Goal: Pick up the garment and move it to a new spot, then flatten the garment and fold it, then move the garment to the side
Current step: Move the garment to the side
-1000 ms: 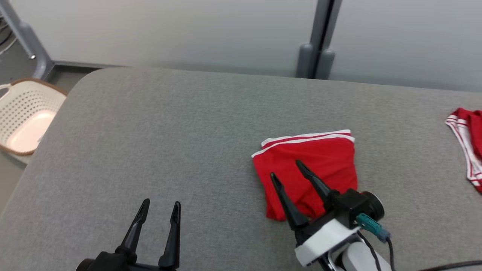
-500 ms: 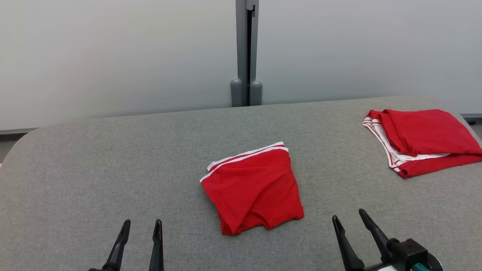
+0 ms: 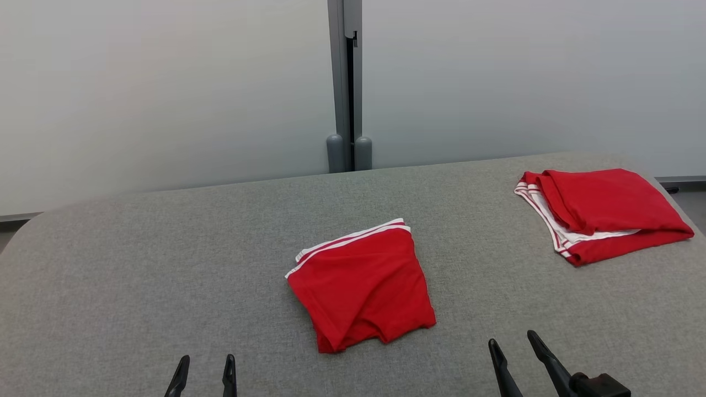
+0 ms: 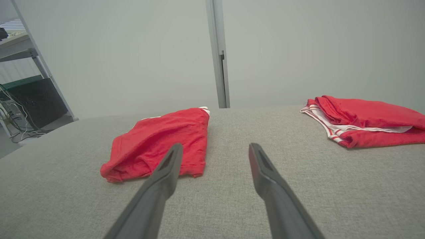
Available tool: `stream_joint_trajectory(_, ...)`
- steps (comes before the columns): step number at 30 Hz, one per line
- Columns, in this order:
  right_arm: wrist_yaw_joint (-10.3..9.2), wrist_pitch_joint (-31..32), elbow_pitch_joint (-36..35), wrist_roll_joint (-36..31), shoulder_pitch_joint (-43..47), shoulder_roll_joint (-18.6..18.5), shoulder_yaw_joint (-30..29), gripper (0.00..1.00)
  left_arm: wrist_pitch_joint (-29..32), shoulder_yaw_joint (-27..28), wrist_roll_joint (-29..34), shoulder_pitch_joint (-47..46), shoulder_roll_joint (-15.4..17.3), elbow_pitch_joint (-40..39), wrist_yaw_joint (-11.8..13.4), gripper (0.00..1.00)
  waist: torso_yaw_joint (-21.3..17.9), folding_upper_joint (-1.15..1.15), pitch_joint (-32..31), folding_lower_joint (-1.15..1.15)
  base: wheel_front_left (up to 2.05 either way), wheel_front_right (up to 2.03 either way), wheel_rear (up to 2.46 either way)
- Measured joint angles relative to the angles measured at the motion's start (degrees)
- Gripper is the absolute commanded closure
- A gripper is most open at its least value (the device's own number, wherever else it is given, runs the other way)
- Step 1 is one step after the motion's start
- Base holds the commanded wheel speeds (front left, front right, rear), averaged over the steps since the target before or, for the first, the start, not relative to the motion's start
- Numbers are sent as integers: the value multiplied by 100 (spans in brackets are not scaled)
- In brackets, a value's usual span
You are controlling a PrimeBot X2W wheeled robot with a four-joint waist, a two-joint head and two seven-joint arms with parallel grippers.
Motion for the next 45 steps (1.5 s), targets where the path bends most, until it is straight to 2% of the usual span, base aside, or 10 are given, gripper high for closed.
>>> stream_joint_trajectory(16,0,0,65,42,-31,49,-71,0,0,-30,115,-6,1,58,44,0,259,0,70,0,0,0,0)
stream_joint_trajectory(21,0,-2,544,612,-576,156,-30,0,0,-90,112,-63,0,159,-73,0,431,0,279,0,0,0,0)
stream_joint_trajectory(27,0,16,1871,1569,-1784,-180,802,0,0,-207,62,-205,-1,319,-303,0,709,0,608,0,0,0,0)
stream_joint_trajectory(28,0,16,1871,1569,-1784,-180,802,0,0,-207,62,-205,-1,319,-303,0,709,0,608,0,0,0,0)
stream_joint_trajectory(29,0,143,2198,1927,-2296,-331,1114,0,0,-222,54,-352,1,316,-339,0,792,0,783,0,0,0,0)
stream_joint_trajectory(41,0,1107,3190,3297,-3975,-850,2172,0,0,-337,-91,-977,1,279,-512,0,1279,0,1799,0,0,0,0)
stream_joint_trajectory(42,0,1145,3206,3417,-4037,-853,2221,4,0,-333,-92,-1012,2,278,-513,0,1316,0,1873,0,0,0,0)
stream_joint_trajectory(43,-1,1136,3211,3513,-4113,-858,2272,58,0,-321,-94,-1050,0,277,-520,0,1349,0,1942,0,0,0,0)
stream_joint_trajectory(44,0,1100,3218,3597,-4194,-869,2323,100,0,-305,-93,-1095,0,274,-521,0,1374,0,2005,0,0,0,0)
stream_joint_trajectory(45,-1,1069,3203,3641,-4268,-886,2406,100,0,-287,-91,-1121,3,259,-521,0,1392,0,2064,0,0,0,0)
